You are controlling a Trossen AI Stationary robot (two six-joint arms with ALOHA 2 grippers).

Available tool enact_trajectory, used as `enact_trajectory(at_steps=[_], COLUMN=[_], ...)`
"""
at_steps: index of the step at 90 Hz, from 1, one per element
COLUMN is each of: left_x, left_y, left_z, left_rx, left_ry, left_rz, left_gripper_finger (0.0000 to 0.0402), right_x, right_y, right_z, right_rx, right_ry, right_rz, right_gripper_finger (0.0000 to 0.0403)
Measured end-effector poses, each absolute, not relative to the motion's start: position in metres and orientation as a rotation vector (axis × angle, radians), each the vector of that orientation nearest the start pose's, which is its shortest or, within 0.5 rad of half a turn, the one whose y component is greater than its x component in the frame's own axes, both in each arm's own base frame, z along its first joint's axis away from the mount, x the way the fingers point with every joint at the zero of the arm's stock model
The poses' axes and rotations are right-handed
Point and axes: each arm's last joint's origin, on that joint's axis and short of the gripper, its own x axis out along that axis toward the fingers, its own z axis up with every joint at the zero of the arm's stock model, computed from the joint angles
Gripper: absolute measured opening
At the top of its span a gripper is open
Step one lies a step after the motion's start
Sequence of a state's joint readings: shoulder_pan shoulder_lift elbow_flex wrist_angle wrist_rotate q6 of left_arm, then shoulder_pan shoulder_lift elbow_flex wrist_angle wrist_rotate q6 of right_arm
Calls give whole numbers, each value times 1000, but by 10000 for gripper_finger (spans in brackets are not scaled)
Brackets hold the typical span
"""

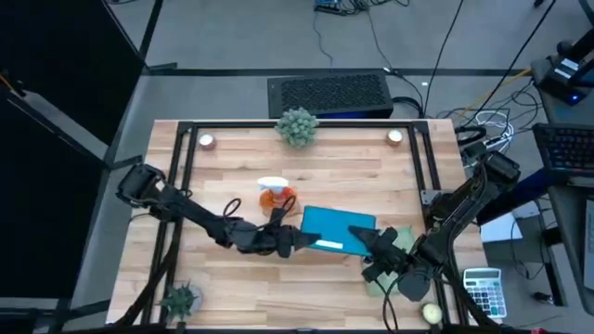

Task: Apply microfiber cloth
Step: Spray the back of the cellphone with a spray bottle

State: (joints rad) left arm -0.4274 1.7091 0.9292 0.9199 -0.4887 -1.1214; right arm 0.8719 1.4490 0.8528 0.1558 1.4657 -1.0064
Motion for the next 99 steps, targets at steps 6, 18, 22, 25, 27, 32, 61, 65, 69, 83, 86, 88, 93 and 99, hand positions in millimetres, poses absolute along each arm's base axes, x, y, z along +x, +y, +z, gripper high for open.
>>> enact_trajectory(at_steps=[6, 18, 22, 25, 27, 32, 61, 65, 69, 83, 86, 88, 93, 99], left_x=[331, 311, 302, 293, 287, 272, 183, 171, 161, 126, 118, 113, 102, 88], left_y=[-142, -146, -146, -147, -147, -147, -123, -115, -107, -75, -69, -64, -54, -43], left_z=[256, 276, 285, 295, 303, 318, 361, 360, 358, 353, 353, 353, 353, 356], left_rx=[-1117, -1035, -989, -955, -935, -867, -497, -472, -456, -464, -479, -486, -501, -518], left_ry=[-172, -178, -179, -186, -193, -202, -46, -10, 18, 78, 87, 95, 110, 127], left_rz=[6, 39, 51, 48, 42, 44, 162, 221, 280, 397, 405, 410, 422, 427], left_gripper_finger=[20, 19, 19, 19, 19, 19, 10, 9, 9, 8, 8, 7, 7, 7], right_x=[203, 196, 194, 192, 192, 191, 202, 208, 215, 242, 247, 249, 257, 266], right_y=[205, 209, 211, 212, 212, 213, 208, 205, 200, 176, 170, 165, 154, 139], right_z=[249, 251, 251, 251, 251, 251, 249, 248, 246, 237, 235, 234, 233, 233], right_rx=[-1346, -1328, -1328, -1323, -1316, -1275, -542, -417, -306, -10, 24, 42, 70, 84], right_ry=[460, 443, 438, 433, 430, 415, 216, 205, 210, 313, 344, 360, 384, 395], right_rz=[-507, -523, -524, -524, -525, -534, -483, -442, -397, -245, -226, -221, -225, -248], right_gripper_finger=[133, 135, 135, 136, 136, 136, 137, 137, 137, 143, 147, 151, 163, 182])
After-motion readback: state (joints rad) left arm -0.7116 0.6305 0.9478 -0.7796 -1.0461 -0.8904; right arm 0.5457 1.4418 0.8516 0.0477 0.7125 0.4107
